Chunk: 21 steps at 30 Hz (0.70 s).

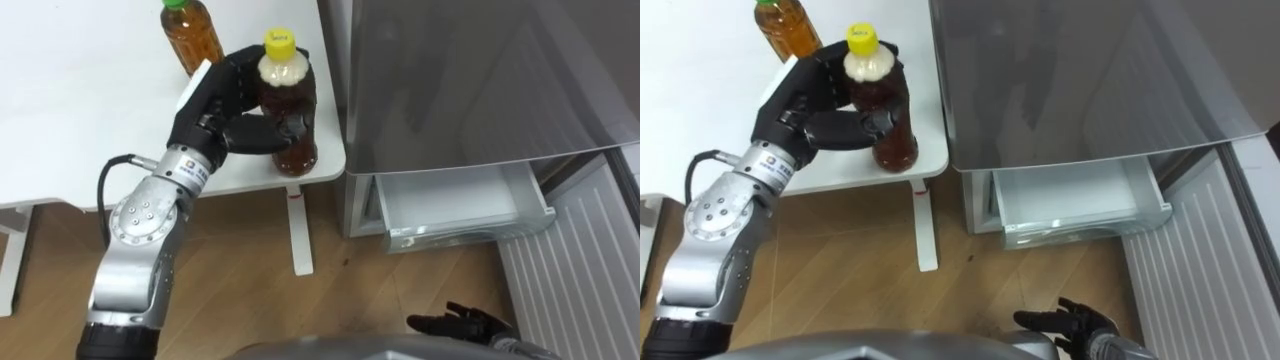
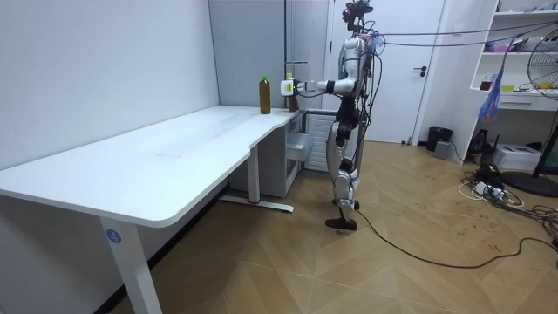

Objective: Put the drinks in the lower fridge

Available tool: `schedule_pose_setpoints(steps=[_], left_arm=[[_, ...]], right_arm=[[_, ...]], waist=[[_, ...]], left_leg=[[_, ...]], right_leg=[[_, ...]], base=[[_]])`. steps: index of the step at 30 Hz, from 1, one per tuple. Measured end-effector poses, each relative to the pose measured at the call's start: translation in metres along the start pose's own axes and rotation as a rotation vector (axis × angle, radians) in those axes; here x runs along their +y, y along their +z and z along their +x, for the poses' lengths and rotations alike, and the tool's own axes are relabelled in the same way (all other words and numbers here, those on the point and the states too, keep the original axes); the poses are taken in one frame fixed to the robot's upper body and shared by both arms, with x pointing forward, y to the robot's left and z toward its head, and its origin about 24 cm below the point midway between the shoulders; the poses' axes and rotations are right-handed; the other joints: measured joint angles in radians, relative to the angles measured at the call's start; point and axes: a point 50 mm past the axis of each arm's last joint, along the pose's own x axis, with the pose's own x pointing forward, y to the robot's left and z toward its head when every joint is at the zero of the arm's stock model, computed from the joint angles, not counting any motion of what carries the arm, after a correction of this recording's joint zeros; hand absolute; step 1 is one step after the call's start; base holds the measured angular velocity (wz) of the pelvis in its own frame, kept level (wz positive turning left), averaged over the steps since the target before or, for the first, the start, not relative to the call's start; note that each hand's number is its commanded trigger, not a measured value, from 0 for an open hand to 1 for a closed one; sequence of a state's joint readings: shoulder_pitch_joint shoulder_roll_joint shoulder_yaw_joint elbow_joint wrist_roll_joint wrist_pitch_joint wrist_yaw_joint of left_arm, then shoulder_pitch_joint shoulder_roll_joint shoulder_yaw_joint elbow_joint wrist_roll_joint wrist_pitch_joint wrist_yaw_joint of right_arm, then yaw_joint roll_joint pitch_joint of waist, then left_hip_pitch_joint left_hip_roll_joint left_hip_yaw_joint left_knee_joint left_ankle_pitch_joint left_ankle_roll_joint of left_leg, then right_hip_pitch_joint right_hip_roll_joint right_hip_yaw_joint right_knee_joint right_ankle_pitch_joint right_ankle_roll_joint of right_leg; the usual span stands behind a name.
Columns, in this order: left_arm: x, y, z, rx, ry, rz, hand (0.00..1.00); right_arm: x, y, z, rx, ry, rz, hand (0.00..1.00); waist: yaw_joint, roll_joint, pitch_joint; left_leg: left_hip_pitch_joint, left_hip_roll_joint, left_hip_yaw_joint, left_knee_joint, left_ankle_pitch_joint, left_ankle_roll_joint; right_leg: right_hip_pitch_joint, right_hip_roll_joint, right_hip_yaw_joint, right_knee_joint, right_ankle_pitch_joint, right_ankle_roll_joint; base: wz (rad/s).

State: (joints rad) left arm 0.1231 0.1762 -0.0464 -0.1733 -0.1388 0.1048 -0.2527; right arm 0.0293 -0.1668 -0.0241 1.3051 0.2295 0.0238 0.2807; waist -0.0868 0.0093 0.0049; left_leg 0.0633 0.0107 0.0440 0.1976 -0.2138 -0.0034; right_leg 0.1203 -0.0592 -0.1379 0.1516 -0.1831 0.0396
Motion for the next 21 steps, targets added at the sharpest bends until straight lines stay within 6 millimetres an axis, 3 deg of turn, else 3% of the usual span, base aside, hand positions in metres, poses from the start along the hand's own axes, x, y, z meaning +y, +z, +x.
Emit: schedule_pose_setpoints(steps=[10, 21], left_arm=[[-0.002, -0.007, -0.001, 0.026, -0.017, -0.017, 1.0], [-0.007, -0.021, -0.002, 0.118, -0.037, -0.007, 1.0]], right_arm=[[-0.003, 0.001, -0.001, -0.001, -0.007, -0.003, 0.0], [-0.003, 0.003, -0.001, -0.016, -0.006, -0.009, 0.0]], waist=[[0.001, 0.014, -0.003], [0.0, 0.011, 0.0039]], left_leg=[[0.003, 0.0, 0.0, 0.0, 0.0, 0.0], [0.0, 0.0, 0.001, 0.0, 0.0, 0.0]], right_leg=[[0.0, 0.0, 0.0, 0.0, 0.0, 0.0], [-0.004, 0.0, 0.001, 0.0, 0.0, 0.0]], base=[[0.0], [0.0]])
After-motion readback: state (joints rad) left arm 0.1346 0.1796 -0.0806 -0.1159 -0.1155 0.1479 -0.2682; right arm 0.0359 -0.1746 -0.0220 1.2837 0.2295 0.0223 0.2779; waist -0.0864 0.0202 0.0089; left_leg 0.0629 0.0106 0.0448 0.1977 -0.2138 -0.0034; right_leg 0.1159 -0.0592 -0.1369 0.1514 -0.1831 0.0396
